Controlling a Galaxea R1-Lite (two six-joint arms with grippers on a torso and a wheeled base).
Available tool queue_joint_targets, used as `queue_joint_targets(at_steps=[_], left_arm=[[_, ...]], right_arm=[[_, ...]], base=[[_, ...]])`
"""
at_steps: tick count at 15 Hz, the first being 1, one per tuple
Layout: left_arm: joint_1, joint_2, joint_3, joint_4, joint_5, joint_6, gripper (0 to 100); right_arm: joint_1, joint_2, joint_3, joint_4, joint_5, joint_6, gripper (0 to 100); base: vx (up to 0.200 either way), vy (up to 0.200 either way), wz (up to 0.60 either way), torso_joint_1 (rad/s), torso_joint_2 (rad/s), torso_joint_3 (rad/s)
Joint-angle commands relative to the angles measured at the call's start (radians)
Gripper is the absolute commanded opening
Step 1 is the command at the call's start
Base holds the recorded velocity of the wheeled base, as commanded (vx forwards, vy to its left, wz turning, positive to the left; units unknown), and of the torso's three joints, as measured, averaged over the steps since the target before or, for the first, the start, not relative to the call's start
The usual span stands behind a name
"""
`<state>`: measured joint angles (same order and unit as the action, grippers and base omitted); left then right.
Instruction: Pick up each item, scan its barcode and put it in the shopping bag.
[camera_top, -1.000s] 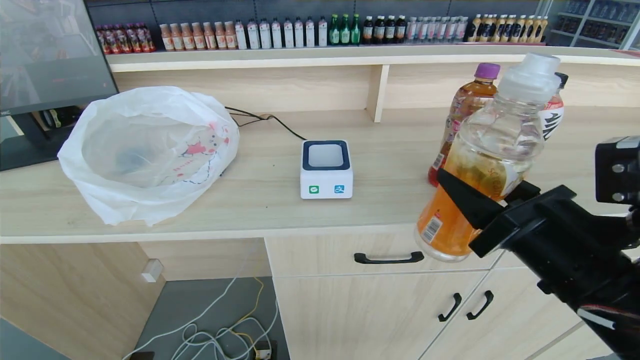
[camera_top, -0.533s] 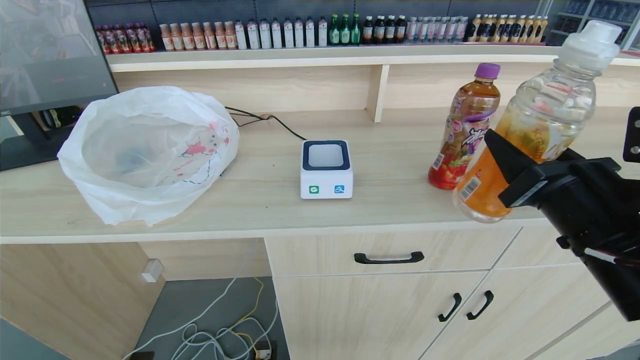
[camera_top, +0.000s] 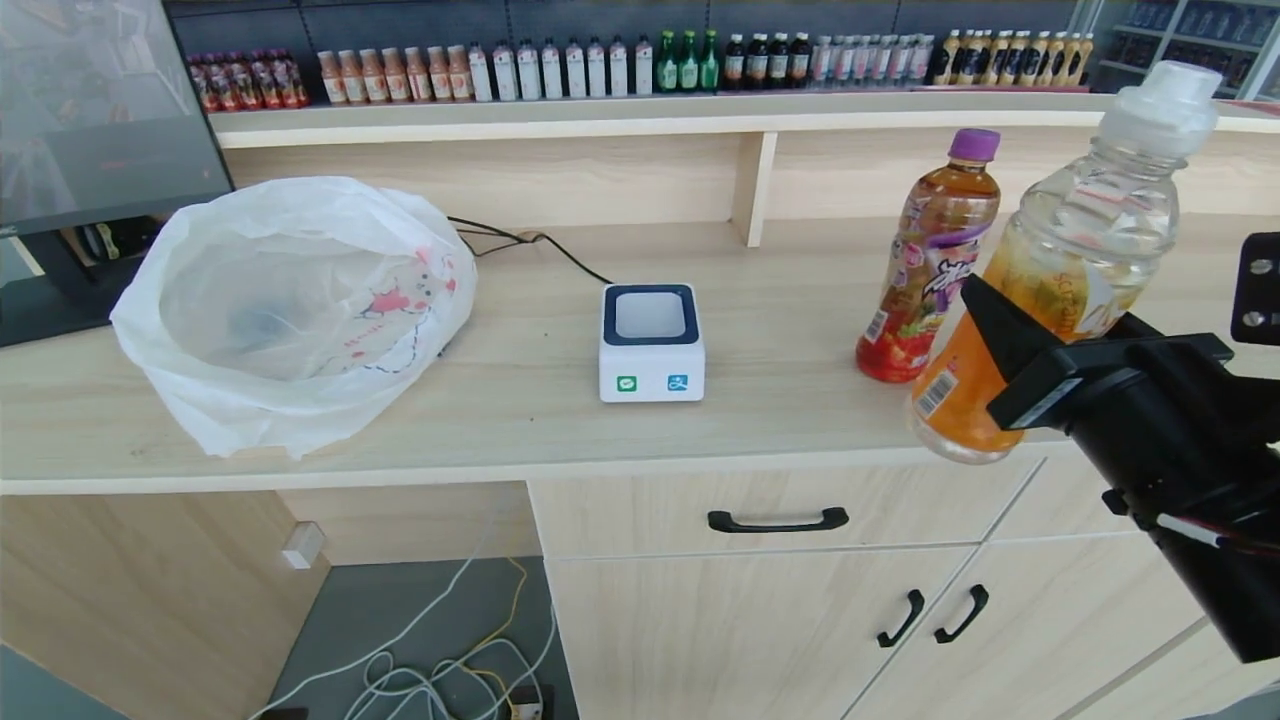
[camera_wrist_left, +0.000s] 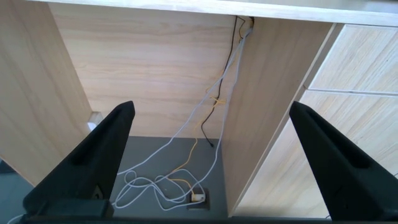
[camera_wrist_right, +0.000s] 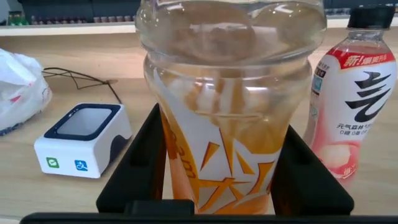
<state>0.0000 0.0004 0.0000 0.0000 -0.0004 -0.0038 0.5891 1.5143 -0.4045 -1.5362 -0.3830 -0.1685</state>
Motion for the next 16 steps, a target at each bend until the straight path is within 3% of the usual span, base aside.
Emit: queue_joint_targets(at_steps=[1, 8, 16], left_arm=[[0.0, 0.0, 0.0, 0.0, 0.0, -0.001, 100], [0.0, 0.0, 0.0, 0.0, 0.0, 0.001, 100], [-0.002, 0.0, 0.0, 0.0, 0.0, 0.004, 100]], right_arm=[[0.038, 0.003, 0.026, -0.002, -0.001, 0.004, 0], [0.038, 0.018, 0.023, -0.004, -0.01, 0.0, 0], [0.034, 0.009, -0.01, -0.004, -0.01, -0.034, 0]], base=[[0.0, 0.2, 0.0, 0.017, 0.0, 0.002], [0.0, 0.2, 0.0, 0.002, 0.0, 0.002], [0.0, 0.0, 0.0, 0.0, 0.0, 0.0]])
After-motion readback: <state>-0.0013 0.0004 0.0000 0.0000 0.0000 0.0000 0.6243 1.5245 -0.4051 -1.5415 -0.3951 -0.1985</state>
